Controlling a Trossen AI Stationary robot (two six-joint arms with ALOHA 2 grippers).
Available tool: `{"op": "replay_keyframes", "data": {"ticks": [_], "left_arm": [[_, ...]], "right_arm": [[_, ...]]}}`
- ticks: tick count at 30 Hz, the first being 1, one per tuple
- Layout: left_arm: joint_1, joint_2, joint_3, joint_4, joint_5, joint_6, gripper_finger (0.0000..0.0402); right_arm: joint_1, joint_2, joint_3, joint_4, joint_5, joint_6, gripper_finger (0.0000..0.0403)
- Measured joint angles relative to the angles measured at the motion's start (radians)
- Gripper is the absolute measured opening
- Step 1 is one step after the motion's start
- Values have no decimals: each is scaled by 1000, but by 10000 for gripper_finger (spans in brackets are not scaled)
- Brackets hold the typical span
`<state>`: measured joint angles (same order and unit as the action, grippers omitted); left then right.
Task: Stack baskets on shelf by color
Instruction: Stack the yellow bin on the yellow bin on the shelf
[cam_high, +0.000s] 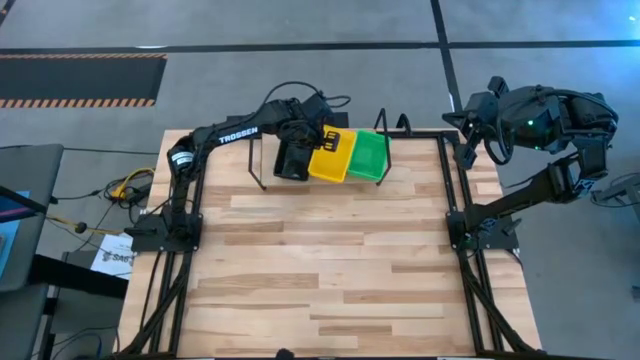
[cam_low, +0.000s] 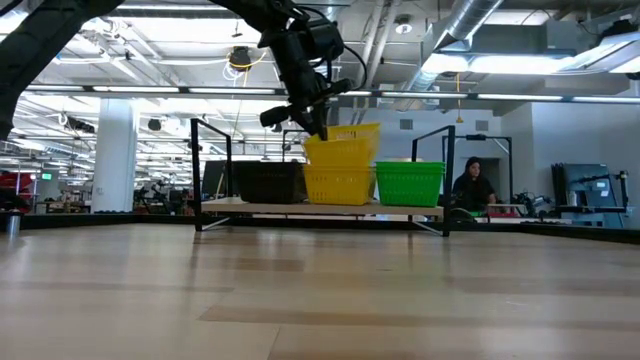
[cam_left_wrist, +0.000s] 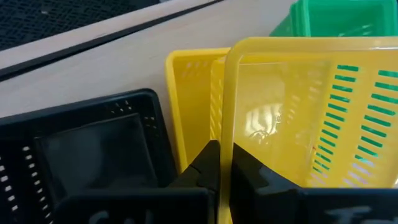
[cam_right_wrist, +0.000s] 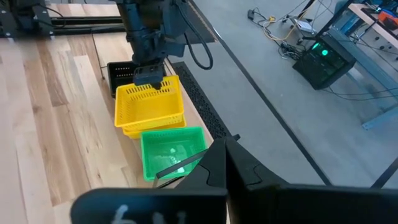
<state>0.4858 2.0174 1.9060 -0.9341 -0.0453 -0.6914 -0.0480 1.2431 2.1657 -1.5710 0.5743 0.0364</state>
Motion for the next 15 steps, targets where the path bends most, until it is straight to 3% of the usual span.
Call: {"op": "replay_keyframes", "data": {"ticks": [9,15], "left_arm": [[-2,40,0,-53,37,15,0],[-5,47,0,-32,-8,35,0]], "right_arm": [[0,0,0,0,1,0,5],[0,0,0,0,2,1,5]]}}
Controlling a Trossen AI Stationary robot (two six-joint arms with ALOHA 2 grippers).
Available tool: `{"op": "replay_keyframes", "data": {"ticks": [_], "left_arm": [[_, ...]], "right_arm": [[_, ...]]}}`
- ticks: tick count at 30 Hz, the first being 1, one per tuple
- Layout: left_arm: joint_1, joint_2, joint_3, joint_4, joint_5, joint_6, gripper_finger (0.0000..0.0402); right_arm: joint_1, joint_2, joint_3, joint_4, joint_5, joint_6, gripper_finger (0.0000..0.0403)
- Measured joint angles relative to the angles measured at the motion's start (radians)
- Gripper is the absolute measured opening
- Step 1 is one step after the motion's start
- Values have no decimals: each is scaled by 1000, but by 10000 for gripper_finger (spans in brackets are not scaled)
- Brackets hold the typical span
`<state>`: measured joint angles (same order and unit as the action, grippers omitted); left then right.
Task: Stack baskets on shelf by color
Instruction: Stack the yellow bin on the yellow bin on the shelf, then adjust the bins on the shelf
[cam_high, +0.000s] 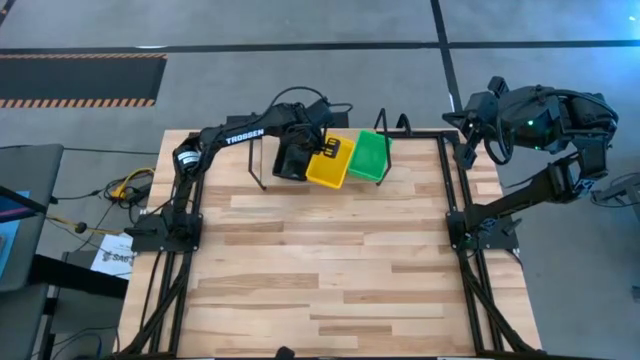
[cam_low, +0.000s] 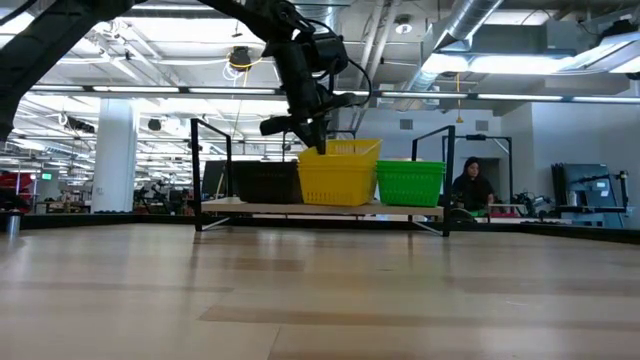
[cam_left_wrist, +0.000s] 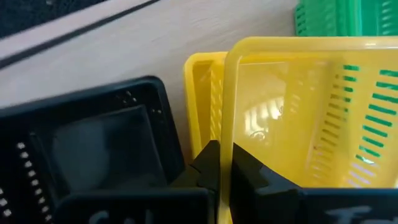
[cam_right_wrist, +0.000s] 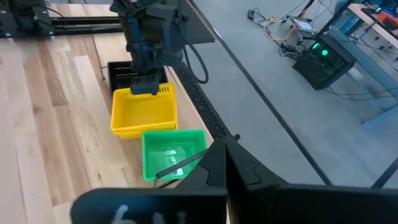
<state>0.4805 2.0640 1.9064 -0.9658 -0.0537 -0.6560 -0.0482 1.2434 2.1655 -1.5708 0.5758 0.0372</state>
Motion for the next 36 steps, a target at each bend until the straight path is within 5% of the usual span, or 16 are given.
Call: {"op": "replay_keyframes", "data": {"ticks": [6,16,22,29,33,36], "left_arm": [[0,0,2,-1,-5,75,12],[20,0,8,21,25,75,91],[31,0,128,-31,78,83,114],[-81,-3,455,-242,-220,216,90],[-197,-142,371,-233,-437,252,68],[-294,-222,355,-372,-564,172,42]], "right_arm": [[0,0,0,0,0,0,5],[0,0,0,0,0,-1,5],[0,0,0,0,0,-4,5],[0,-2,-23,-1,0,29,2],[0,-21,-125,0,0,86,2],[0,-56,-245,0,1,158,1]]}}
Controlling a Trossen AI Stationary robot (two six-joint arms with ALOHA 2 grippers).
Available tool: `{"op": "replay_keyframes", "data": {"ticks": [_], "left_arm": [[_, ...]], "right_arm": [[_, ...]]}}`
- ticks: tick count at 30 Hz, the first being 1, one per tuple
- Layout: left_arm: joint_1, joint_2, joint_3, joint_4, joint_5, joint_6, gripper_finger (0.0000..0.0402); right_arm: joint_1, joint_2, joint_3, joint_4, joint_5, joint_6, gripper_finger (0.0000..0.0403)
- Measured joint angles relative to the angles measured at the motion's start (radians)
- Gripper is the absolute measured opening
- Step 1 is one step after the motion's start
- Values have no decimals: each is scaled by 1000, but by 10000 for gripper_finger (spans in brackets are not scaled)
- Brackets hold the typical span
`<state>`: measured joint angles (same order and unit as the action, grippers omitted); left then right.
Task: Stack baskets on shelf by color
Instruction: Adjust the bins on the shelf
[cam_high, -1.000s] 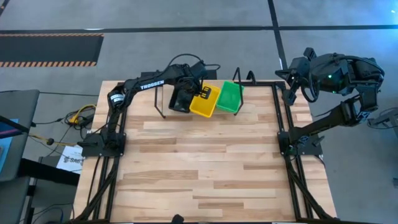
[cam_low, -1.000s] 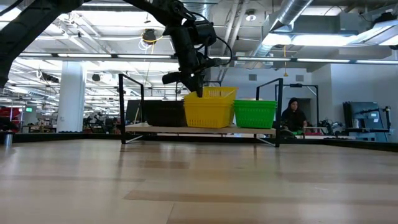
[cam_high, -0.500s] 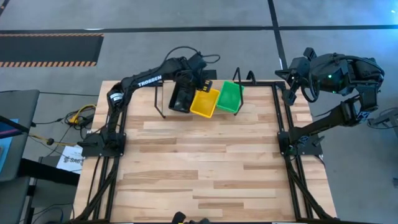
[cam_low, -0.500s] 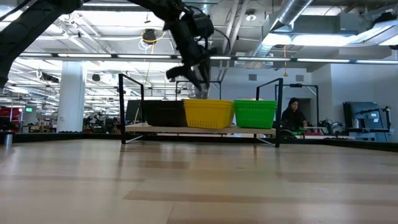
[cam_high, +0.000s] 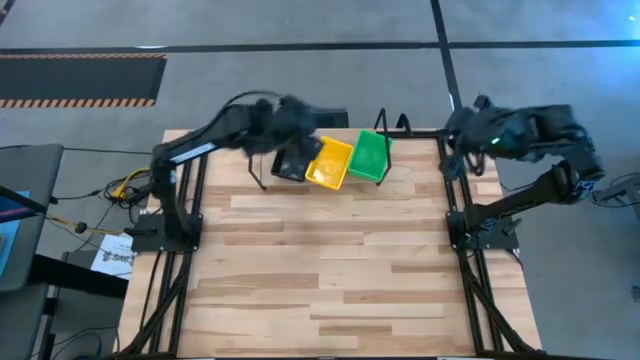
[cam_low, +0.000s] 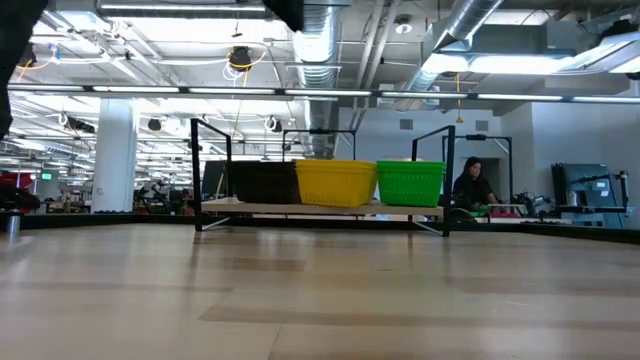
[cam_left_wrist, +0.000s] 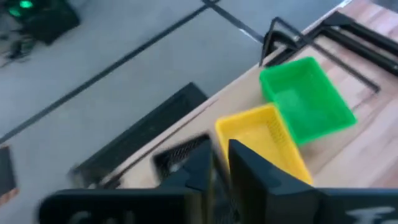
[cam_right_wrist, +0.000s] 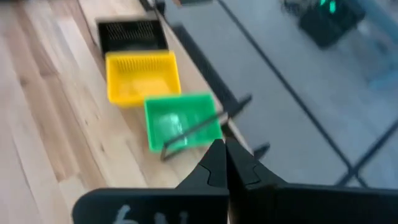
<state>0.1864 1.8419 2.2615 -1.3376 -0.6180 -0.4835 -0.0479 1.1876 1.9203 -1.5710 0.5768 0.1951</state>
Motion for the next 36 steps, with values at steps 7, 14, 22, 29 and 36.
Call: {"op": "replay_keyframes", "data": {"ticks": [7,14,22,29,36], "left_arm": [[-305,-128,-42,-219,-251,-301,5],[-564,-216,-178,-232,-386,-457,1],[-717,-324,-425,-234,-406,-695,0],[-773,-396,-570,-235,-431,-860,0],[-755,-424,-611,-233,-506,-883,0]], "right_arm": [[1,-143,-429,81,2,293,1],[0,-378,-957,622,-179,498,1],[-2,-489,-1332,1199,-325,662,0],[-69,-474,-1345,990,-140,826,0],[-243,-385,-1344,979,-132,741,0]]}}
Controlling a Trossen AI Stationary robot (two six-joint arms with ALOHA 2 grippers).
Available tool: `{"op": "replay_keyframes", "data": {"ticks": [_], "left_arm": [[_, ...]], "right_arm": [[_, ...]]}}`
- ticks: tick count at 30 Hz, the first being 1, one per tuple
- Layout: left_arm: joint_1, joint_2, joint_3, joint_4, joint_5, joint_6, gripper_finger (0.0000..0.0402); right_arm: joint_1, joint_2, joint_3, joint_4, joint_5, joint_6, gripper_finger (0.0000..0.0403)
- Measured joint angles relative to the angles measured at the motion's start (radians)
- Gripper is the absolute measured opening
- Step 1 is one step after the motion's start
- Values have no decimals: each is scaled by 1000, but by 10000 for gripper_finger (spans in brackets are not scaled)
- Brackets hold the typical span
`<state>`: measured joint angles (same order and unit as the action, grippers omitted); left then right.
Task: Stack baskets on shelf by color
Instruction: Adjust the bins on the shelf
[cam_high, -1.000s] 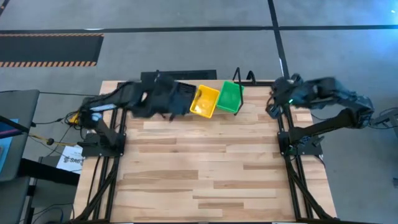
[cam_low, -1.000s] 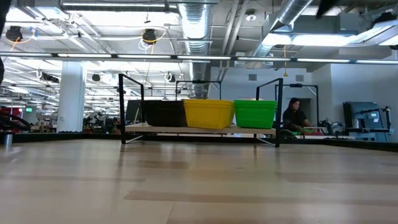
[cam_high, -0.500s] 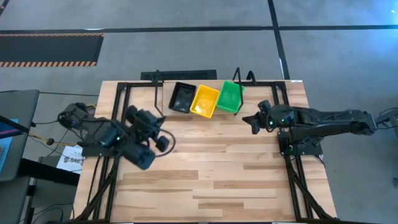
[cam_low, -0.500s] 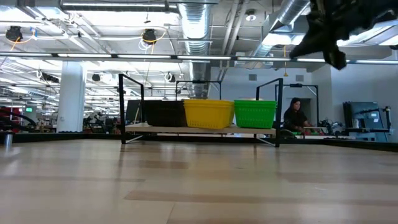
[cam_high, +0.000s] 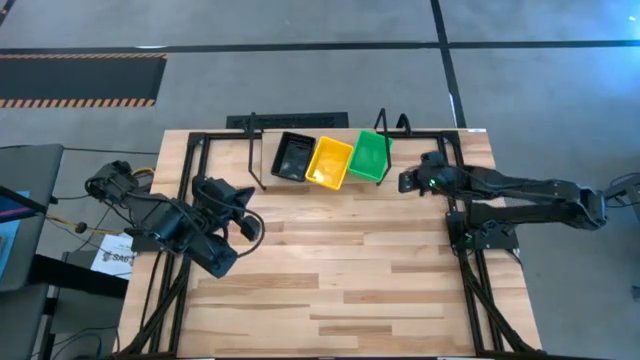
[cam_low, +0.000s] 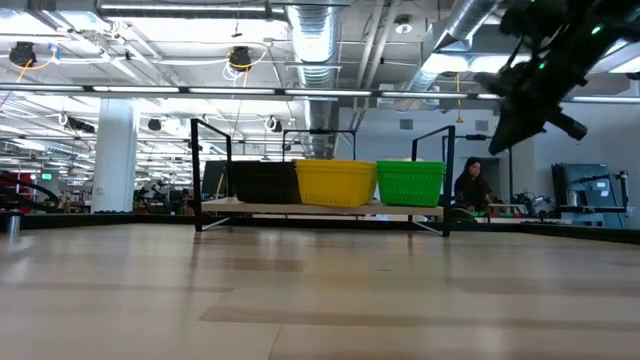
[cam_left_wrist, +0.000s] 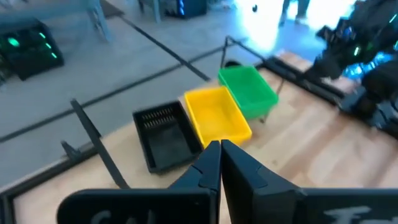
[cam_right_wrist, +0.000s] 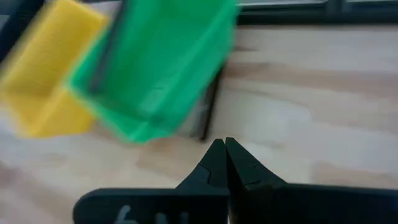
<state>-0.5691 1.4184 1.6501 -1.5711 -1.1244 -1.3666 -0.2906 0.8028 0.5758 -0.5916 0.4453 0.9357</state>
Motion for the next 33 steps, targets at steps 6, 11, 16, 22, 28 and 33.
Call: {"op": "replay_keyframes", "data": {"ticks": [6,11,16,22,28,33], "left_arm": [[35,0,1,0,-80,23,0],[67,0,1,0,-78,19,0],[89,0,1,0,-85,20,0],[110,0,1,0,-95,76,0],[133,-5,2,0,-94,109,0],[134,-14,2,0,-90,125,0]], "right_arm": [[-251,108,0,103,-159,-242,0],[-459,193,0,326,-383,-390,0],[-577,288,0,402,-547,-422,0],[-581,383,0,439,-579,-427,0],[-557,431,23,562,-580,-387,0],[-554,449,85,572,-580,-393,0]]}}
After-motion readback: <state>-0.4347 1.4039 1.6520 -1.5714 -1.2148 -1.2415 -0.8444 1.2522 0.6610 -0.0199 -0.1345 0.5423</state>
